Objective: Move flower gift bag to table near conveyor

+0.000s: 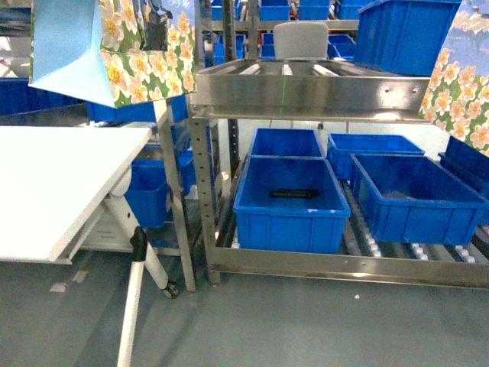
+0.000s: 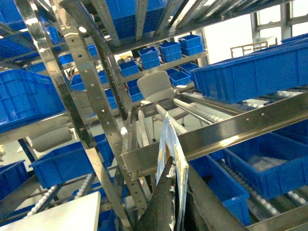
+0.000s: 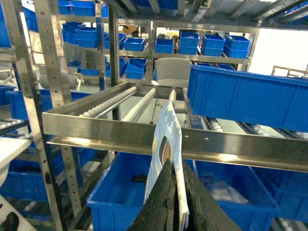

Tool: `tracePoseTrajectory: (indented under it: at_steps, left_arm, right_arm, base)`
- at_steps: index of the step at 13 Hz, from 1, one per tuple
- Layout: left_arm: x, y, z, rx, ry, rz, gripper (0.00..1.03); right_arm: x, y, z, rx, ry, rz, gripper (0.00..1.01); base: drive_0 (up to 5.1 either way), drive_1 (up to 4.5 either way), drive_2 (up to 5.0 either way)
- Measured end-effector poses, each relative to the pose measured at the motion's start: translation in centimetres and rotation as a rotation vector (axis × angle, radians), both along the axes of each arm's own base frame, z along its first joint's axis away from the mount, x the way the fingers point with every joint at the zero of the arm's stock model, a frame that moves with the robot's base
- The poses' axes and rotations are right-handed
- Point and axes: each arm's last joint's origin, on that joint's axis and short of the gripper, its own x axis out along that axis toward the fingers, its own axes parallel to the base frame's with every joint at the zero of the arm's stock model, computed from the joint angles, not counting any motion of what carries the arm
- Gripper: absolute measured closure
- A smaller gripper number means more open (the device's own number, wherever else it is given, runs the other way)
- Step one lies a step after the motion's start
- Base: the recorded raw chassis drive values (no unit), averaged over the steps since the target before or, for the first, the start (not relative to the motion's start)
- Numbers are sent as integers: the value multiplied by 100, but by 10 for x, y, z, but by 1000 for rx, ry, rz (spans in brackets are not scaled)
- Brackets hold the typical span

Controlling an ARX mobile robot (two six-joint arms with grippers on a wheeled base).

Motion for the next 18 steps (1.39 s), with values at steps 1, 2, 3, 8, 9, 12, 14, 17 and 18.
tracePoseTrajectory:
  at_steps: [1,2,3,8,9,12,14,17,18]
  left_arm:
    - [0,0,0,0,0,-1,101]
    - [0,0,0,1,1,-2,101]
    - [0,0,0,0,0,-2,101]
    - [0,0,0,0,1,-2,101]
    - [0,0,0,0,0,-2,101]
    - [0,0,0,0,0,-2,101]
    - [0,0,0,1,1,-3,101]
    - [0,0,0,1,1,-3,101]
    - [0,0,0,0,0,-1,101]
  right_arm:
    - [0,0,0,0,-1,0,99]
    - [0,0,0,0,1,0,99]
    - [0,0,0,0,-2,0,99]
    - [0,0,0,0,3,-1,99]
    - [0,0,0,0,-1,0,99]
    - [0,0,0,0,0,0,99]
    - [0,0,0,0,0,0,99]
    - [0,0,0,0,2,0,99]
    - [0,0,0,0,-1,0,99]
  base:
    - [-501,244,244]
    - [-502,243,243]
    - [-499,247,247]
    - [-502,244,244]
    - [-503,243,243]
    - [-500,246,246]
    - [-498,247,247]
    - [-490,255,255]
    - [-490,255,255]
